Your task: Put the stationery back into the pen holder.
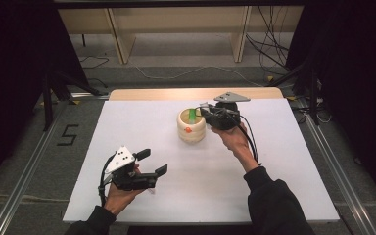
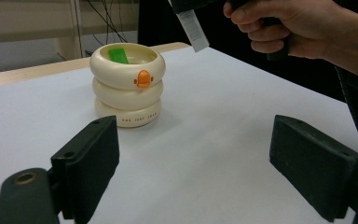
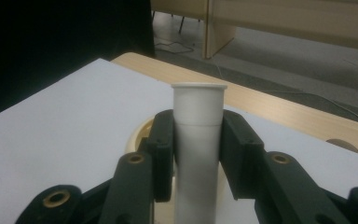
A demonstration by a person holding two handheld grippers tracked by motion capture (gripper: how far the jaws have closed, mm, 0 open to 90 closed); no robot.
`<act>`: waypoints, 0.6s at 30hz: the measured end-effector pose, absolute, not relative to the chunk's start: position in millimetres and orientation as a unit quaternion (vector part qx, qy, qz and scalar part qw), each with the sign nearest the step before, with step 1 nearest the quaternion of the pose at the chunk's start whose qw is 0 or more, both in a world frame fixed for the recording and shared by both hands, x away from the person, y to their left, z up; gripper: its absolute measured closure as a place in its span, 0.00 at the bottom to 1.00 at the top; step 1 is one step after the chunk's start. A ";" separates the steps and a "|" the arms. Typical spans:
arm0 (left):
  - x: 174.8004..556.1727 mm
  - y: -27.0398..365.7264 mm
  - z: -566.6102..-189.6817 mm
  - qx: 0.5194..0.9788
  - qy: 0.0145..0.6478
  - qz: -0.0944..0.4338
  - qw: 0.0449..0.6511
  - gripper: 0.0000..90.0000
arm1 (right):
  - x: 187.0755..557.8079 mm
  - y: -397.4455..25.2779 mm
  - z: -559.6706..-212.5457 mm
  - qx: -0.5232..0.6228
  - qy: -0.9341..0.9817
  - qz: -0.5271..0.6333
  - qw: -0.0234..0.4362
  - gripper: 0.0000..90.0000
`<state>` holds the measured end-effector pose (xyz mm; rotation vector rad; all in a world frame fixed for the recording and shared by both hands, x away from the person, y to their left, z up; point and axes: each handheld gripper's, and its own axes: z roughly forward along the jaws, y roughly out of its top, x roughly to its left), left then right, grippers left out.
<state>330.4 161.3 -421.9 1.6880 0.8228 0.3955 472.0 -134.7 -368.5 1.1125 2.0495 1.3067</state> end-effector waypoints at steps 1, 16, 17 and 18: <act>330.2 161.2 -421.9 0.720 0.352 0.168 0.574 0.17 | 472.0 -134.7 -368.5 0.405 0.746 0.475 0.232 0.75; 330.2 161.6 -422.0 0.721 0.351 0.169 0.573 0.17 | 487.8 -118.7 -360.9 0.407 0.737 0.484 0.238 0.75; 330.4 161.6 -422.1 0.721 0.351 0.169 0.573 0.17 | 488.5 -117.8 -360.9 0.408 0.737 0.484 0.238 0.75; 330.3 161.5 -422.1 0.721 0.351 0.168 0.573 0.17 | 489.3 -117.1 -360.9 0.407 0.737 0.483 0.239 0.75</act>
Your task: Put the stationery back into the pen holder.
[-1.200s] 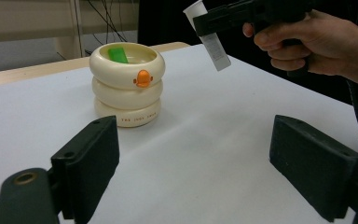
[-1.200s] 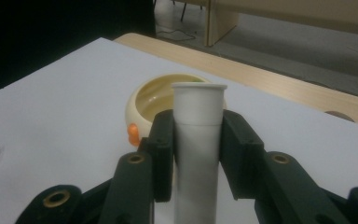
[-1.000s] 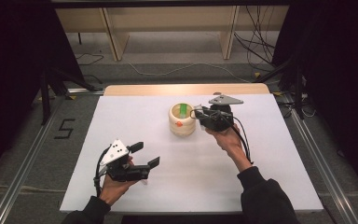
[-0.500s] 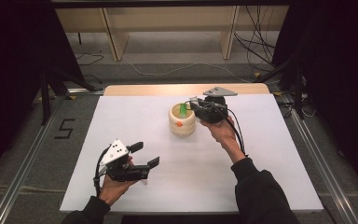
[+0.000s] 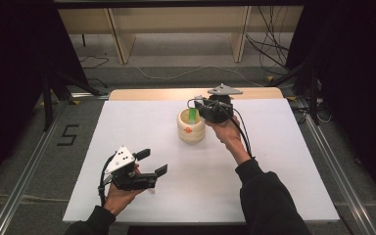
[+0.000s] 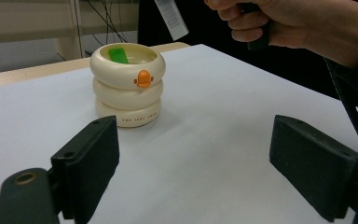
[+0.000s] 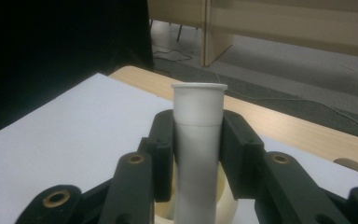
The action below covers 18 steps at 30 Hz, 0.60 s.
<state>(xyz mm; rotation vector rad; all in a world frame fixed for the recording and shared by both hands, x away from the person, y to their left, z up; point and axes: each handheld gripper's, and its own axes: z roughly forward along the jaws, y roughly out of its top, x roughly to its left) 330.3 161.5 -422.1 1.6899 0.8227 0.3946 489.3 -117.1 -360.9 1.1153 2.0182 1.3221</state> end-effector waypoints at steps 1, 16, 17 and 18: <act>330.3 161.5 -422.1 0.721 0.351 0.168 0.573 0.17 | 489.9 -116.2 -361.0 0.409 0.737 0.481 0.240 0.75; 330.2 161.9 -422.0 0.721 0.350 0.170 0.574 0.17 | 500.1 -99.9 -364.8 0.405 0.741 0.474 0.252 0.75; 330.1 161.8 -421.9 0.721 0.350 0.170 0.574 0.17 | 501.1 -98.8 -365.6 0.404 0.740 0.475 0.251 0.75; 330.3 162.0 -421.9 0.721 0.350 0.170 0.574 0.17 | 501.8 -97.8 -366.2 0.406 0.739 0.475 0.251 0.75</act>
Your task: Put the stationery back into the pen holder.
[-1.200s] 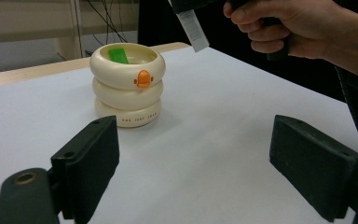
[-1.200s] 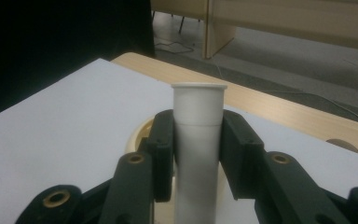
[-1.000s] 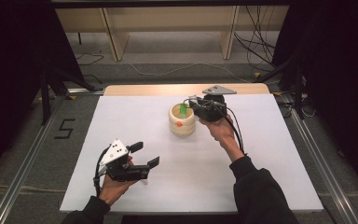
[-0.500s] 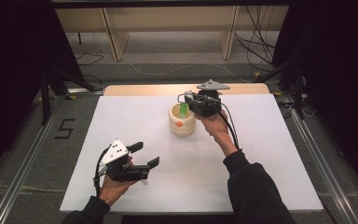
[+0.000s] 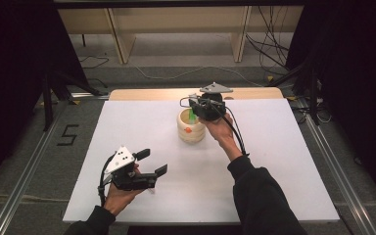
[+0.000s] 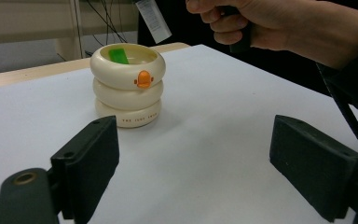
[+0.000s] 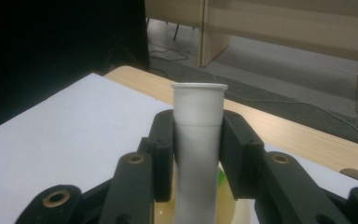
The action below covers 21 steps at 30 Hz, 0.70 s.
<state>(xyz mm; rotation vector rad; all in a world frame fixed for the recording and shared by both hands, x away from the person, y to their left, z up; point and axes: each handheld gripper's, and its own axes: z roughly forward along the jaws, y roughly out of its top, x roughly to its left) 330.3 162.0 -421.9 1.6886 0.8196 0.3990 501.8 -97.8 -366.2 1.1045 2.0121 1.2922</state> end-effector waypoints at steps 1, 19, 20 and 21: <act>330.5 162.3 -421.8 0.721 0.349 0.170 0.574 0.17 | 502.9 -97.0 -367.3 0.405 0.739 0.477 0.250 0.75; 330.1 162.4 -421.6 0.722 0.347 0.170 0.574 0.17 | 513.3 -86.3 -381.3 0.422 0.731 0.476 0.244 0.75; 330.1 162.4 -421.6 0.722 0.347 0.170 0.574 0.17 | 513.7 -86.4 -381.8 0.422 0.731 0.477 0.245 0.75; 330.1 162.4 -421.6 0.722 0.347 0.170 0.574 0.17 | 514.9 -86.3 -383.2 0.424 0.730 0.477 0.243 0.75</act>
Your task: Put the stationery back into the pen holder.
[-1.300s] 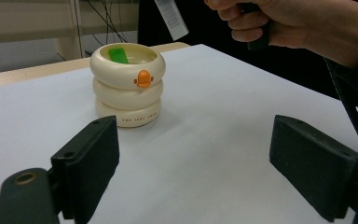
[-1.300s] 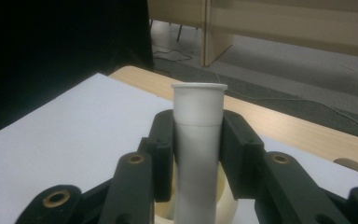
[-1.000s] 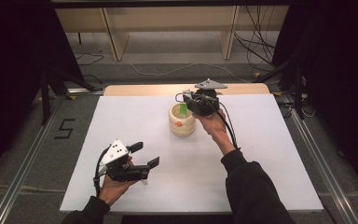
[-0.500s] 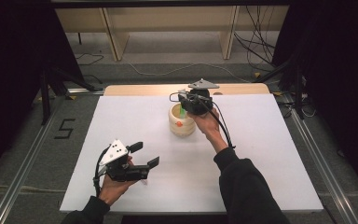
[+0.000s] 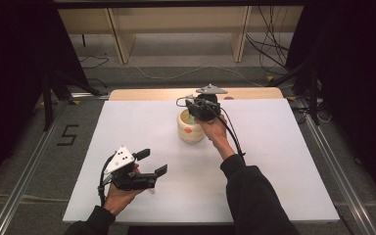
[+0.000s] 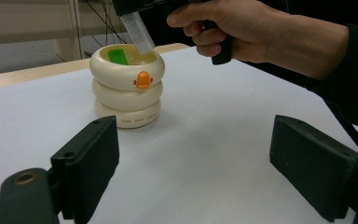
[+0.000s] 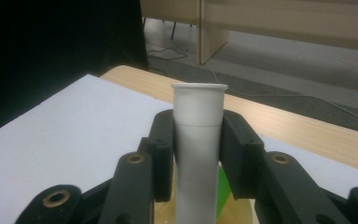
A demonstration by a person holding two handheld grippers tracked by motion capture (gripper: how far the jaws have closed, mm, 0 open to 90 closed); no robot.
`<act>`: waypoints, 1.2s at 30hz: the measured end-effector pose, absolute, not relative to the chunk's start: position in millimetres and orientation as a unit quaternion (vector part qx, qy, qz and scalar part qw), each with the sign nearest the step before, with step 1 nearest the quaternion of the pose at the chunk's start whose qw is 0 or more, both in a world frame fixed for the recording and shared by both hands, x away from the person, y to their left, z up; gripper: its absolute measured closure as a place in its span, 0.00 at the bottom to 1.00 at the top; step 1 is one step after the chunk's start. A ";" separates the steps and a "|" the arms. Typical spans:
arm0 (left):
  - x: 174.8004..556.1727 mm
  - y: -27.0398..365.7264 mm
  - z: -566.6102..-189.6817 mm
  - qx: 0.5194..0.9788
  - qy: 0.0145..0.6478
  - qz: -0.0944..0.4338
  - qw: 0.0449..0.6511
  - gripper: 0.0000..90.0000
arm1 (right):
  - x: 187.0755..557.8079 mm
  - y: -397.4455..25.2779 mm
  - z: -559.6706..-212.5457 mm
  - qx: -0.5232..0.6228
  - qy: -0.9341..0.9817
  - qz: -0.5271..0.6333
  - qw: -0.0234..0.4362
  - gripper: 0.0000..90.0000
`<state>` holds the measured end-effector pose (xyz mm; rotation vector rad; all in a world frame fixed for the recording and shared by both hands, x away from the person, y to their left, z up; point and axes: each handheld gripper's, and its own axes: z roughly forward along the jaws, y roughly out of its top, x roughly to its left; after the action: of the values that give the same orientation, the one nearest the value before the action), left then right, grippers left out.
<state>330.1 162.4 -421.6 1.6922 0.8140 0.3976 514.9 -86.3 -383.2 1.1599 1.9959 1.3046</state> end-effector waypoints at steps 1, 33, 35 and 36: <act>330.0 162.4 -421.6 0.722 0.347 0.170 0.574 0.17 | 514.9 -86.3 -383.2 0.424 0.730 0.477 0.243 0.75; 329.7 161.8 -421.6 0.723 0.347 0.167 0.574 0.17 | 519.4 -77.7 -402.3 0.435 0.737 0.462 0.233 0.75; 329.8 161.6 -421.7 0.722 0.347 0.168 0.574 0.17 | 519.2 -77.1 -403.0 0.435 0.737 0.462 0.232 0.75; 329.8 161.7 -421.6 0.722 0.347 0.168 0.574 0.17 | 519.1 -76.4 -403.5 0.436 0.737 0.462 0.232 0.75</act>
<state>329.8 161.7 -421.6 1.6920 0.8138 0.3929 519.1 -76.4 -403.5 1.1986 2.0247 1.2711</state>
